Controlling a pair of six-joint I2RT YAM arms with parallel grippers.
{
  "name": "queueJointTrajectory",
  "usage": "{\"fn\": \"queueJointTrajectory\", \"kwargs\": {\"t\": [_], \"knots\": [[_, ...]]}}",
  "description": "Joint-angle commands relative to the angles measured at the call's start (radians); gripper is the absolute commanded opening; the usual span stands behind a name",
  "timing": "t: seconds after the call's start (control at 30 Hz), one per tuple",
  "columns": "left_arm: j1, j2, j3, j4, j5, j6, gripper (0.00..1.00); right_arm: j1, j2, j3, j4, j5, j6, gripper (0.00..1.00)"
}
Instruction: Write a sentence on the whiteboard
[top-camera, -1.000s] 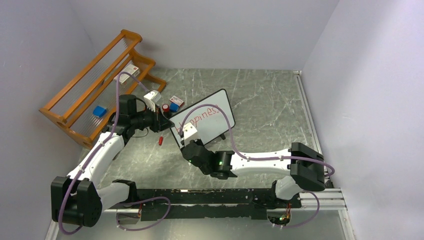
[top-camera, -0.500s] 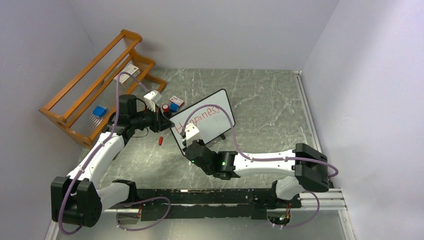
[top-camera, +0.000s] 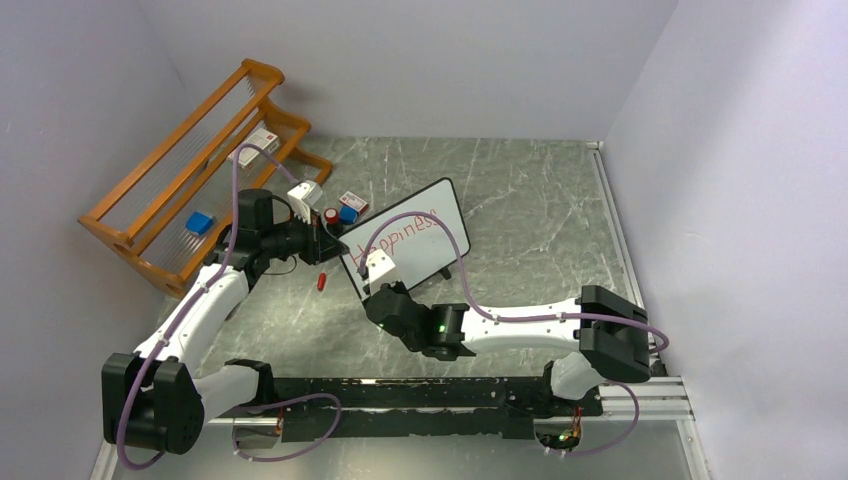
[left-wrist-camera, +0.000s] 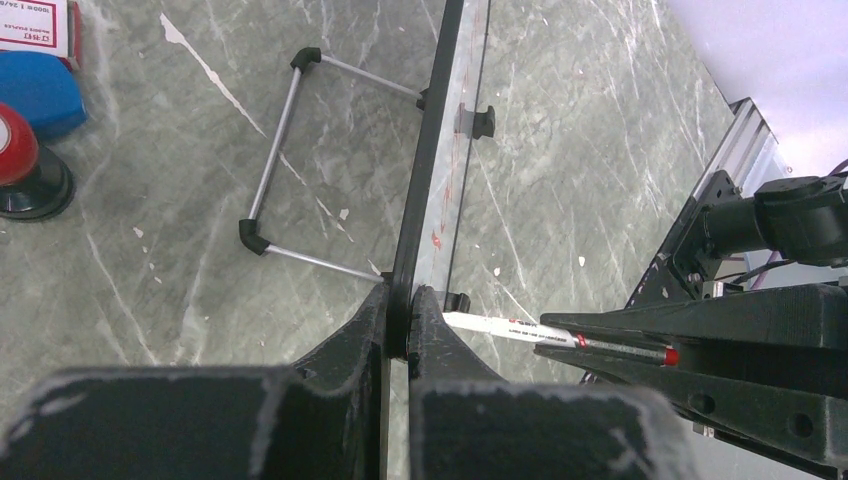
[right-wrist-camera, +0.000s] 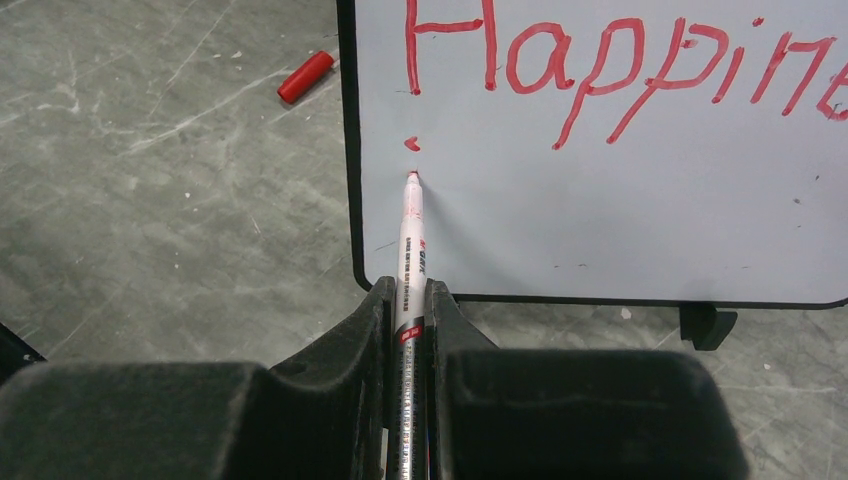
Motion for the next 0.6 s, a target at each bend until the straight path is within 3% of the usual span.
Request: {"fn": "queueJointTrajectory", "kwargs": {"t": [0.0, 0.57], "knots": [[0.006, 0.016, -0.014, -0.086, -0.107, 0.056, 0.05, 0.004, 0.027, 0.022, 0.004, 0.024, 0.013, 0.0], [0.007, 0.012, -0.015, -0.083, -0.102, 0.054, 0.05, 0.007, 0.029, 0.019, -0.077, 0.006, 0.052, 0.0]]}}
